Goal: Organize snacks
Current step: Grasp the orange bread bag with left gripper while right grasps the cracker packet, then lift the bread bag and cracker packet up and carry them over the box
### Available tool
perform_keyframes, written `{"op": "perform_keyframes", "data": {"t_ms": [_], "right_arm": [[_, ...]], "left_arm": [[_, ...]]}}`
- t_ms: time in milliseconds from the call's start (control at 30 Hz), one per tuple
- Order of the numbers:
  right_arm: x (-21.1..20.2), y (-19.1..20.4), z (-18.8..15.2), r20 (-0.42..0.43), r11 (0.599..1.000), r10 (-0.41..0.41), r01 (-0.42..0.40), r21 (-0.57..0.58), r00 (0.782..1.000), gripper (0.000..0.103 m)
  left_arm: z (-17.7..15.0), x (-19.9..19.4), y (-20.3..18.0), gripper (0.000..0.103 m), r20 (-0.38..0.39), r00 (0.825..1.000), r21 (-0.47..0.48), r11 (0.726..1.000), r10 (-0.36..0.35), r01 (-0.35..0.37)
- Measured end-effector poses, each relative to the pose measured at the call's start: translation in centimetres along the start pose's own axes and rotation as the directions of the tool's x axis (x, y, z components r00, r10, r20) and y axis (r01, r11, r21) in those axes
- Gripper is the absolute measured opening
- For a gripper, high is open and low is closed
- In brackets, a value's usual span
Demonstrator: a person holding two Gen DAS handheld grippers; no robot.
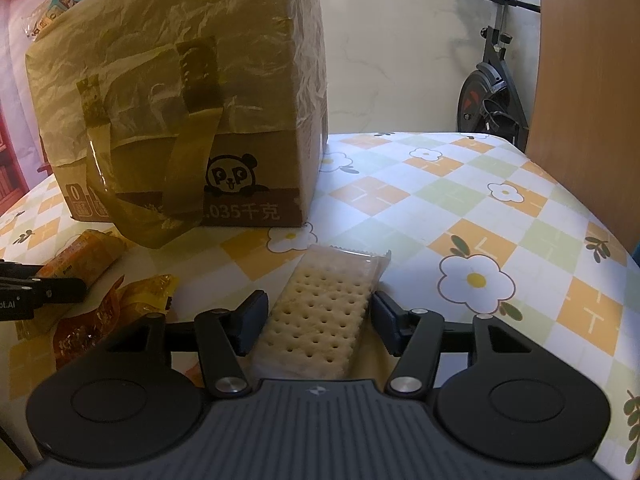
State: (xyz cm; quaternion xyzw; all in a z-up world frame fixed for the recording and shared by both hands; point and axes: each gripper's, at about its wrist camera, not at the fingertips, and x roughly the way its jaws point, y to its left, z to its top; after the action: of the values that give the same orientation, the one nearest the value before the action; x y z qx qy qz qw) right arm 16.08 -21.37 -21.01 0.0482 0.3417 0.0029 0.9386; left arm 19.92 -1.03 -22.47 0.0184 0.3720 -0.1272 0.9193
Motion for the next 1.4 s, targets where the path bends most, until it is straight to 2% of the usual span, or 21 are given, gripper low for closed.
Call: {"op": "perform_keyframes", "data": {"t_ms": [233, 567, 867, 1033, 1167, 1400], "right_arm": [[-0.2, -0.3, -0.1, 0.009, 1.0, 0.029, -0.029, 0.003, 1.0, 0.058], [-0.5, -0.5, -0.2, 0.037, 0.999, 0.048, -0.048, 0.013, 0.998, 0.055], [-1.8, -1.0, -0.2, 0.09, 0.998, 0.044, -0.048, 0.047, 0.995, 0.055], [-3.3, -1.5, 0.7, 0.129, 0.997, 0.046, -0.054, 0.063, 0.991, 0.055], [-5.2, -1.8, 2.4, 0.197, 0.995, 0.056, -0.071, 0.07, 0.979, 0.055], [-8.1, -1.3, 5.6, 0.309, 0.993, 0.09, -0.11, 0.048, 0.947, 0.055]], "left_arm": [[-0.3, -0.6, 0.9, 0.04, 0.008, 1.0, -0.069, 0.997, -0.019, 0.019], [-0.3, -1.3, 1.1, 0.039, 0.009, 1.0, -0.09, 0.996, -0.007, 0.007], [0.7, -4.2, 1.5, 0.039, 0.116, 0.993, -0.076, 0.997, 0.006, 0.003], [1.9, -6.8, 1.9, 0.039, 0.207, 0.978, -0.055, 0.998, 0.016, -0.005], [3.0, -8.7, 2.0, 0.039, 0.275, 0.961, -0.041, 0.999, 0.03, -0.019], [5.9, -11.5, 1.4, 0.039, 0.4, 0.917, -0.024, 1.0, 0.006, 0.004]]}}
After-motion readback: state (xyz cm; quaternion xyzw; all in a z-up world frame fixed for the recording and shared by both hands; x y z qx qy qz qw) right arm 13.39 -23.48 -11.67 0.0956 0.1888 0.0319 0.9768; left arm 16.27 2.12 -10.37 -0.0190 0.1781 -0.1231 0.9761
